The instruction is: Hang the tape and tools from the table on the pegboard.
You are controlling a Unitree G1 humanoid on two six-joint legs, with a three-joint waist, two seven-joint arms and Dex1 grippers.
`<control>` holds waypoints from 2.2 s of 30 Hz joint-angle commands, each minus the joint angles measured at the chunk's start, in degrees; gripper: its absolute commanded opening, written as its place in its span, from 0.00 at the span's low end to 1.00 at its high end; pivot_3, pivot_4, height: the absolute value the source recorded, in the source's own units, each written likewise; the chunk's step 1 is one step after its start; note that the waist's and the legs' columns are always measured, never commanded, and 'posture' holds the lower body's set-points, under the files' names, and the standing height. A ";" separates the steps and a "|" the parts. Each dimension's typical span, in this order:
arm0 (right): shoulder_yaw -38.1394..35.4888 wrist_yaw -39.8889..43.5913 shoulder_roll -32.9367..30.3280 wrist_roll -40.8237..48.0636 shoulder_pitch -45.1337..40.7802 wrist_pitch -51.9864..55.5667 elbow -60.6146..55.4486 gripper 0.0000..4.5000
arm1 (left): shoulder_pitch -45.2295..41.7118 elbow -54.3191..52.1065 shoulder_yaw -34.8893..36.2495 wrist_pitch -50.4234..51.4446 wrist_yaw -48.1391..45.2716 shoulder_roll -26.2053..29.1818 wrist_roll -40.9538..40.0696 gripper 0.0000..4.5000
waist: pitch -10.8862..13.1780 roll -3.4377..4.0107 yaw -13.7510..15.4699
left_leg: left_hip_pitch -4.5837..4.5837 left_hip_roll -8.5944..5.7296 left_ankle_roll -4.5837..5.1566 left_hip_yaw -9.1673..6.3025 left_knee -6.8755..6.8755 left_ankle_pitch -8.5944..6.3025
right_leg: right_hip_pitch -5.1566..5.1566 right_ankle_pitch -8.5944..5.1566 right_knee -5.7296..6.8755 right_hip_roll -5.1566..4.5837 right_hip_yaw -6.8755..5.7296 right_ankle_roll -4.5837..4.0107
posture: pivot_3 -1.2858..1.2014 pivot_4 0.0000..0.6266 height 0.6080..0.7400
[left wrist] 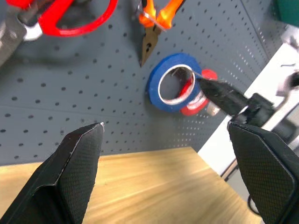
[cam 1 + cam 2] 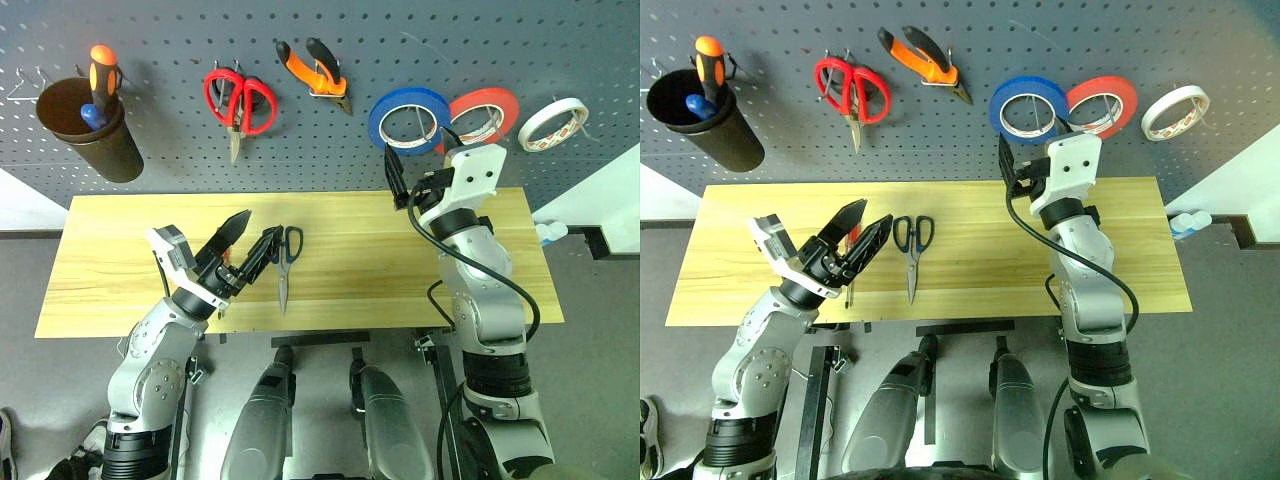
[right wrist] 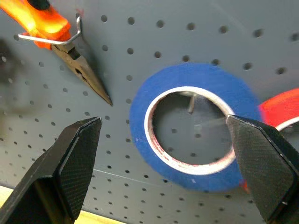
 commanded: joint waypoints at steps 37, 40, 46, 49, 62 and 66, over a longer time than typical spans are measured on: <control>-9.37 17.45 -19.85 37.71 -4.16 27.19 -13.77 1.00 | -6.57 12.91 -7.65 18.91 20.91 -0.81 20.48 0.98 | -3.23 0.01 -0.07 | 0.79 0.01 0.37 0.09 0.22 -0.07 | 0.81 0.10 0.12 0.00 0.03 0.00 | 0.50 0.42 0.98; -9.16 16.94 -19.93 37.34 -4.33 26.98 -13.79 1.00 | -8.44 15.50 -9.18 19.57 26.10 -3.65 24.70 0.98 | -3.39 0.00 -0.09 | 0.79 0.00 0.39 0.10 0.33 -0.08 | 0.84 0.14 0.14 0.00 0.03 0.03 | 0.50 0.42 0.98; -8.75 16.13 -20.03 36.67 -4.84 26.69 -13.72 1.00 | -10.99 19.88 -11.08 20.85 35.18 -8.94 32.02 0.98 | -3.71 0.02 -0.14 | 0.76 0.00 0.56 0.13 0.68 -0.18 | 0.94 0.17 0.18 0.02 0.05 0.08 | 0.49 0.42 0.98; -8.90 15.53 -20.07 36.46 -5.31 26.64 -13.63 1.00 | -12.26 22.59 -11.35 21.02 38.08 -11.38 34.41 0.98 | -3.80 0.02 -0.14 | 0.76 0.00 0.57 0.15 0.77 -0.19 | 0.96 0.21 0.19 0.02 0.06 0.12 | 0.49 0.42 0.98; -9.69 13.07 -20.50 35.40 -5.97 26.08 -13.66 1.00 | -17.04 32.65 -8.53 21.18 42.10 -15.64 37.52 0.98 | -3.85 0.03 -0.32 | 0.78 0.00 0.60 0.21 0.92 -0.20 | 0.98 0.23 0.30 0.03 0.10 0.14 | 0.47 0.42 0.98; -9.73 12.46 -20.47 35.28 -6.19 25.93 -13.81 1.00 | -19.01 36.24 -7.82 20.94 42.47 -16.75 37.64 0.98 | -3.88 0.07 -0.31 | 0.78 0.00 0.60 0.22 1.00 -0.20 | 1.01 0.23 0.35 0.03 0.10 0.15 | 0.47 0.42 0.98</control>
